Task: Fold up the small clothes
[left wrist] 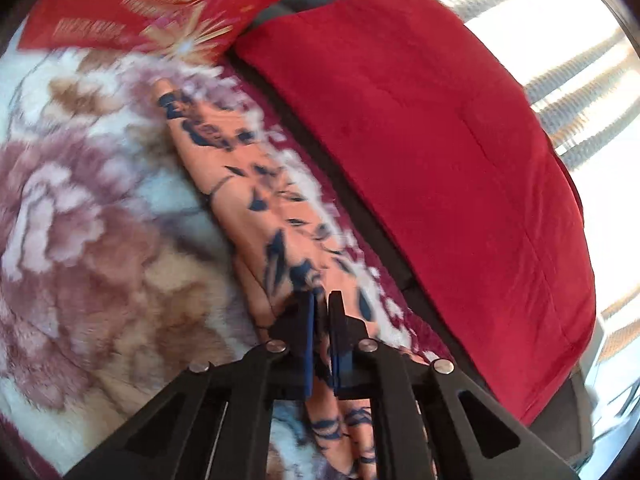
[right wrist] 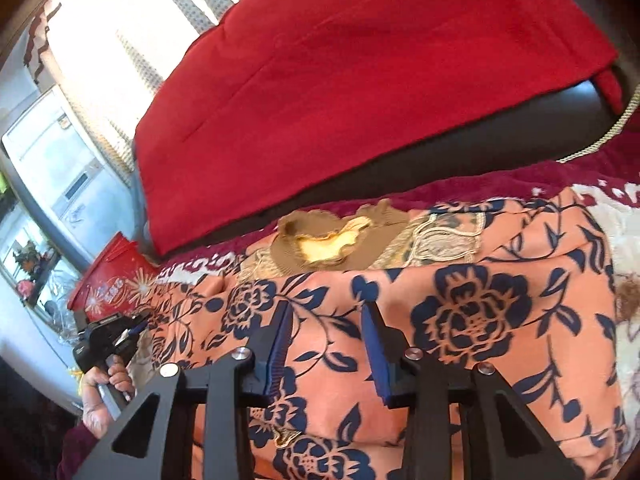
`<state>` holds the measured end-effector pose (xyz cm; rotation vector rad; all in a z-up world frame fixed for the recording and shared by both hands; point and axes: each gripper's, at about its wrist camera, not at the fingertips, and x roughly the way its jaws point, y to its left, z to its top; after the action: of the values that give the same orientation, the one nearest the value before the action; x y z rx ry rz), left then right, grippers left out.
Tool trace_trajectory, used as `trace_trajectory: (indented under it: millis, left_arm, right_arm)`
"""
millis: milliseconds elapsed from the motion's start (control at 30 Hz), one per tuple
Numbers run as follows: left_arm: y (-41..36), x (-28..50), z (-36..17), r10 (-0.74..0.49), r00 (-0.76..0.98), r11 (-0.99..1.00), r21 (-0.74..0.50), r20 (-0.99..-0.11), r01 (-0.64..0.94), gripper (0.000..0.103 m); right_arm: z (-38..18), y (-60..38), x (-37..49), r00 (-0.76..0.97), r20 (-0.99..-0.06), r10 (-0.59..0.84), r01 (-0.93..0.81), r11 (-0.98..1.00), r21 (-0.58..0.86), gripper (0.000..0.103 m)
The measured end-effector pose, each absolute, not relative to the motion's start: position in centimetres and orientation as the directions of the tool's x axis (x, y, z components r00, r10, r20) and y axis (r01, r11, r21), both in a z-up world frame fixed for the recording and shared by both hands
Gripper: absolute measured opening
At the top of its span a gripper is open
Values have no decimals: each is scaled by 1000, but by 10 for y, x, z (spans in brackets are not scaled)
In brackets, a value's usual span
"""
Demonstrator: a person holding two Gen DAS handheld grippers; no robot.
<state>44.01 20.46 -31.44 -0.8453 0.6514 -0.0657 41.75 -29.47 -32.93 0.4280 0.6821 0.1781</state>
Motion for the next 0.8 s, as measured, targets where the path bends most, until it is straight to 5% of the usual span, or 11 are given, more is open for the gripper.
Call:
trace_trajectory:
  millis: [233, 367, 467, 533, 600, 800]
  left_arm:
    - [79, 421, -235, -425, 803, 860, -462, -418, 215, 4]
    - [8, 406, -225, -404, 783, 913, -254, -473, 318, 4]
    - [10, 410, -238, -384, 741, 918, -314, -551, 242, 13]
    - [39, 414, -250, -354, 725, 910, -397, -590, 121, 50]
    - [91, 412, -260, -257, 765, 882, -467, -590, -64, 62]
    - [202, 414, -301, -148, 743, 700, -600, -653, -387, 64]
  right_arm:
    - [-314, -323, 407, 828, -520, 209, 53, 895, 444, 38]
    - [-312, -345, 401, 844, -506, 176, 98, 878, 469, 39]
    - [-314, -356, 401, 840, -512, 181, 114, 863, 492, 39]
    - [-314, -363, 404, 837, -509, 201, 113, 847, 520, 46]
    - [-315, -365, 405, 839, -494, 227, 102, 827, 553, 59]
    - [-319, -349, 409, 823, -509, 252, 79, 837, 542, 59]
